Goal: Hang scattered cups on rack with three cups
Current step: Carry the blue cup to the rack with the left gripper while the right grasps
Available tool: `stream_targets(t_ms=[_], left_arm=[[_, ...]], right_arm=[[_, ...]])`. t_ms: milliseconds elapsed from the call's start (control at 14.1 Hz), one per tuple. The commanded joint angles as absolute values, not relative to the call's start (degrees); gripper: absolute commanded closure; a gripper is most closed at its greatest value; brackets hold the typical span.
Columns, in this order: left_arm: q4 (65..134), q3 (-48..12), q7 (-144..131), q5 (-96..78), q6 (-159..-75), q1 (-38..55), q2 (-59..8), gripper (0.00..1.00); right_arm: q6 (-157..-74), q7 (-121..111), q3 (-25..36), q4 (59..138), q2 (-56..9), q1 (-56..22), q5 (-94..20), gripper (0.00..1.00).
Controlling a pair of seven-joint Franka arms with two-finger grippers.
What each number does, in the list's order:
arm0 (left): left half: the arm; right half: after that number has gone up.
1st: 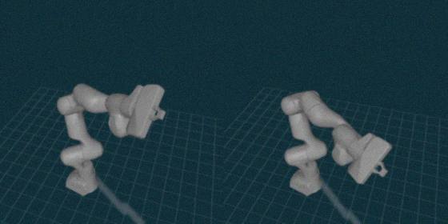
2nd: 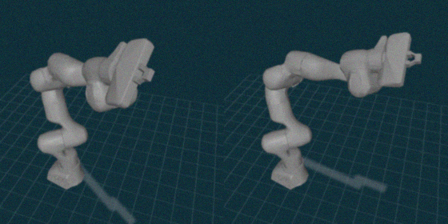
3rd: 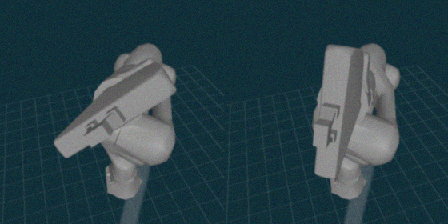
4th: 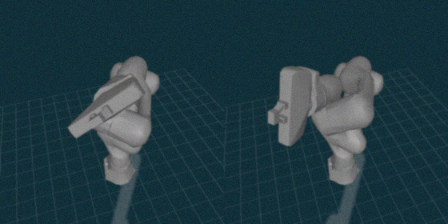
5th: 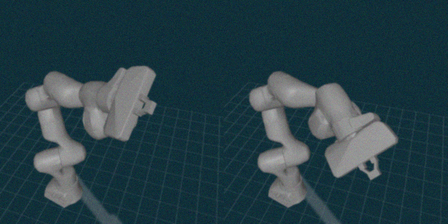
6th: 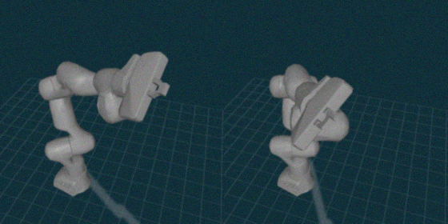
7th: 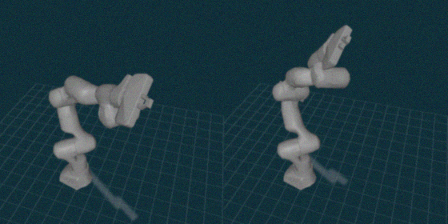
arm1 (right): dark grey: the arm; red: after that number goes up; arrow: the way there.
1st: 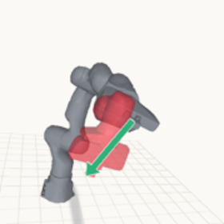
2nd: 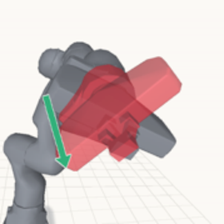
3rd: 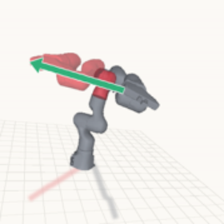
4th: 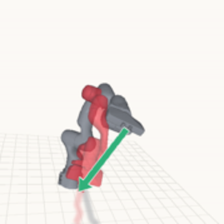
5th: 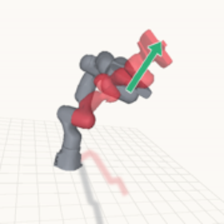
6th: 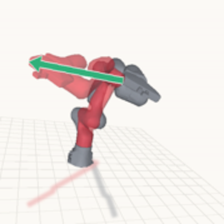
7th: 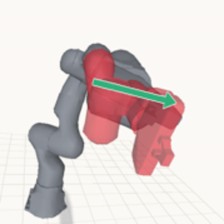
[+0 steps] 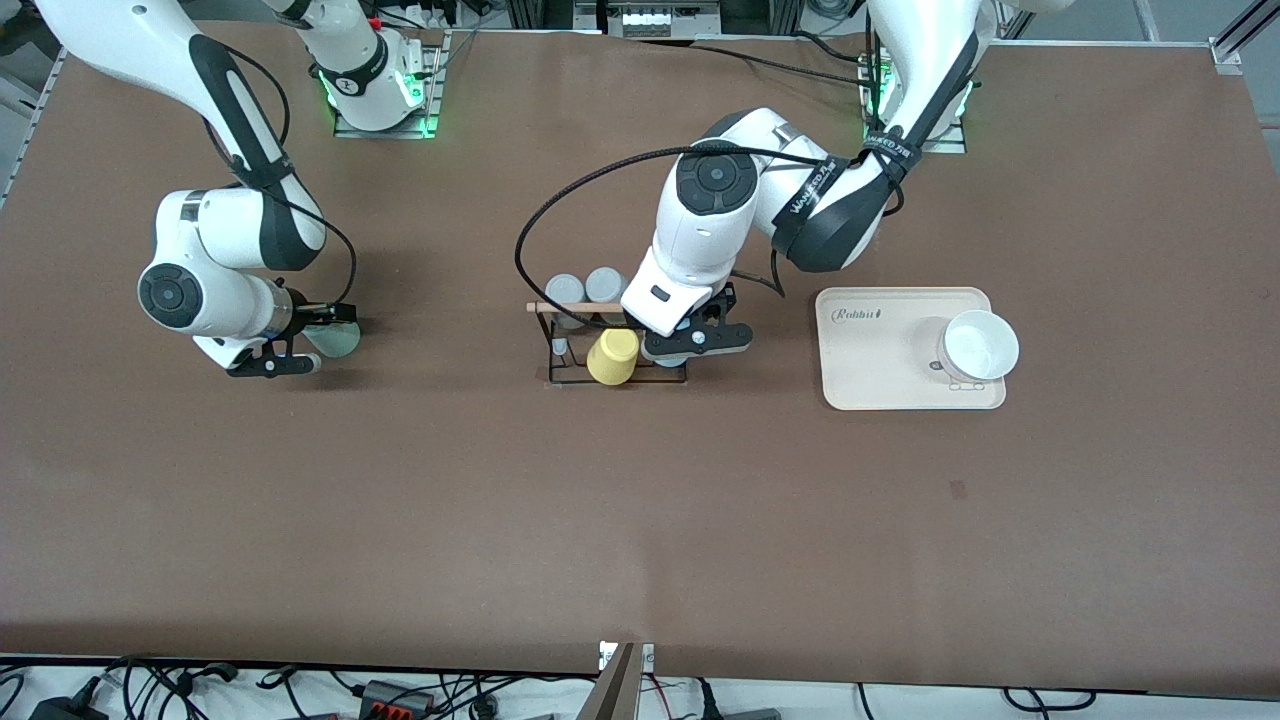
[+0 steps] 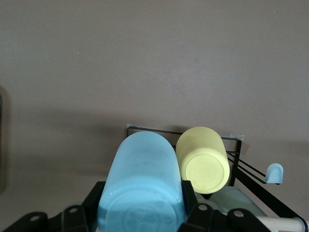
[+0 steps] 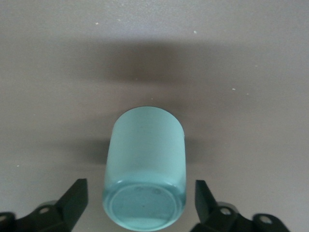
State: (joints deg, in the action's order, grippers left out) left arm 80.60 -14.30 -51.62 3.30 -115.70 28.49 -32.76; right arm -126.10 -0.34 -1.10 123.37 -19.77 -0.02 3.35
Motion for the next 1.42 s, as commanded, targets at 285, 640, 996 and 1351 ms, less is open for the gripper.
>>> stream_targets(t_ms=[285,640,996,1351], left_arm=[[78.8,-14.2,-52.7,4.8,-117.5,29.5,-35.2,0.71],[79.2,-14.0,-52.7,4.9,-117.5,29.5,-36.4,0.71],[79.2,-14.1,-52.7,5.0,-117.6,29.6,-37.3,0.71],[78.9,-14.0,-52.8,6.9,-117.6,30.6,-37.9,0.06]], right_arm=[[-126.2,1.0,-1.3,123.8,-19.2,0.1,4.3,0.73],[-119.3,1.1,-1.4,117.6,-17.6,-1.1,4.0,0.85],[-106.0,1.1,-1.4,104.2,-17.8,-4.1,3.1,0.85],[-106.3,1.1,-1.4,102.8,-17.8,-5.5,-1.8,0.85]])
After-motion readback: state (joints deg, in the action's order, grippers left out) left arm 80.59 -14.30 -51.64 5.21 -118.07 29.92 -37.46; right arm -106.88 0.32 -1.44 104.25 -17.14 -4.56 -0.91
